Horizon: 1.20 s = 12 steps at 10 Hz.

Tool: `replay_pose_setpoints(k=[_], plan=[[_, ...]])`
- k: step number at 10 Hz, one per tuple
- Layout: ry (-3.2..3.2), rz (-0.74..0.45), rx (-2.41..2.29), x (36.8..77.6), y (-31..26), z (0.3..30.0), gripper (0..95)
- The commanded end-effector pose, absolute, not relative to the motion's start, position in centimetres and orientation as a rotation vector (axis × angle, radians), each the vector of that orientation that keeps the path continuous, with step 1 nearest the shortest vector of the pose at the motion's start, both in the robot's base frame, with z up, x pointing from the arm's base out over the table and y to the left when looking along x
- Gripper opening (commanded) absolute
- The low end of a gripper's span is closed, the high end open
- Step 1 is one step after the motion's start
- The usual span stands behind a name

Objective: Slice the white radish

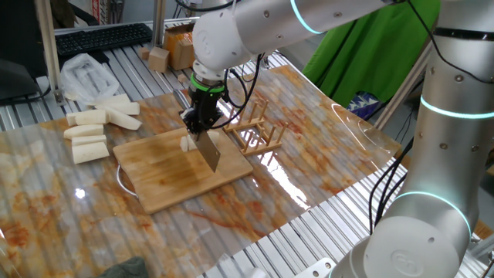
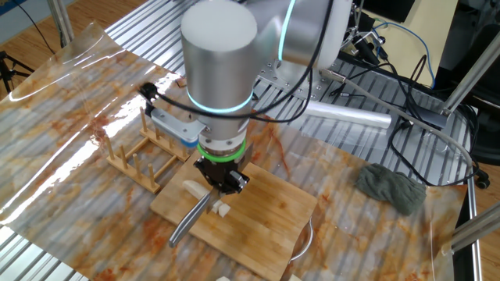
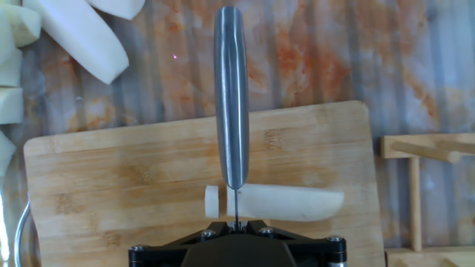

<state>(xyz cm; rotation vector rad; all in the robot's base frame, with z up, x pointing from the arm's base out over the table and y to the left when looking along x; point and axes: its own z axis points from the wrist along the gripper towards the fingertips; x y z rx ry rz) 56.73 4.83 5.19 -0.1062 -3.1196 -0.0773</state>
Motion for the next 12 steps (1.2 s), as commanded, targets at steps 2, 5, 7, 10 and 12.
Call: replay_pose_setpoints(k=[2,5,7,10,12], plan=[[-3.120,-0.080,-0.106,56.7,4.9,5.1,0.0],[-3.116,-0.074,-0.112,56.6,4.7,5.8,0.0],[-3.118,-0.070,-0.112,56.5,4.7,5.9,0.0],[-3.119,-0.077,-0.115,56.4,4.8,5.2,0.0],[-3.139,-0.087,-0.123,56.3,5.1,3.2,0.0]])
